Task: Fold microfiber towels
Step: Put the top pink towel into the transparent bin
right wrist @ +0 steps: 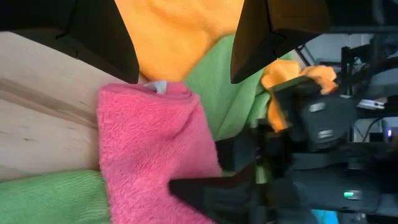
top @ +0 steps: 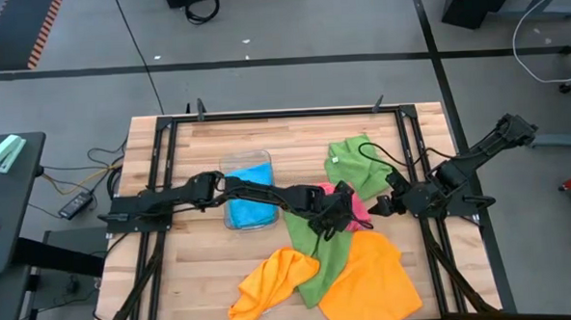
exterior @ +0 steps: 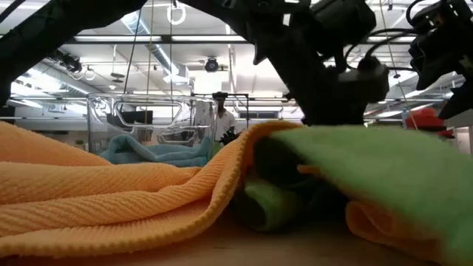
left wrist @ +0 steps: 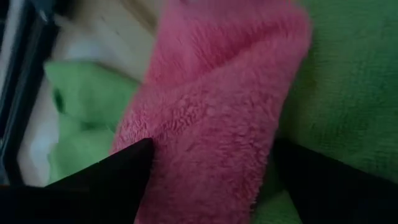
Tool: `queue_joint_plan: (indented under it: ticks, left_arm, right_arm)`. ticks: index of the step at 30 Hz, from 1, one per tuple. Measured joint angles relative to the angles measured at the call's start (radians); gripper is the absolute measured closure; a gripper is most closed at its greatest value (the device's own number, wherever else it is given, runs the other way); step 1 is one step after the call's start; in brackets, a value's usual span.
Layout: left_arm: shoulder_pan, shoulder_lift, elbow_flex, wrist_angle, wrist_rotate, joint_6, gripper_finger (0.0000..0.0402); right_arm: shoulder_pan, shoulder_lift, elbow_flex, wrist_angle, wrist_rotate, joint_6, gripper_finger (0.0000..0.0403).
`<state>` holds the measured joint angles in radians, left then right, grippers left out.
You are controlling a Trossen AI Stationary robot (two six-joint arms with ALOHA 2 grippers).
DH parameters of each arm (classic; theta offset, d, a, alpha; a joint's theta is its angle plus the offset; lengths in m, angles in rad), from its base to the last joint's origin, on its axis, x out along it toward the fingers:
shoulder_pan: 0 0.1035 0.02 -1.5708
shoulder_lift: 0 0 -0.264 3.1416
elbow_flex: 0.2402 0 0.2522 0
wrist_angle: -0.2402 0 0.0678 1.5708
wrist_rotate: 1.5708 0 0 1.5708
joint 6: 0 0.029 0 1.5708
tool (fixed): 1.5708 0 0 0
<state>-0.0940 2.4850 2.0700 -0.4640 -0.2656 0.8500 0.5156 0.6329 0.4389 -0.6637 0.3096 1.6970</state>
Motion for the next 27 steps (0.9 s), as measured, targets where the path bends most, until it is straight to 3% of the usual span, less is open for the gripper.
queue_joint_plan:
  ticks: [7,24,27]
  left_arm:
    - [0.0,0.016,0.002,0.003,-0.125,-0.005,0.007]
    - [-0.001,0.009,0.0,0.175,-0.164,-0.027,0.0155]
    - [-0.001,0.008,0.0,0.187,-0.162,-0.027,0.017]
  right_arm:
    - [0.0,-0.004,0.0,0.001,0.0,-0.025,0.0141]
    - [0.0,-0.004,0.0,0.034,-0.001,-0.04,0.0141]
    - [0.0,-0.003,0.038,-0.028,-0.021,-0.049,0.0141]
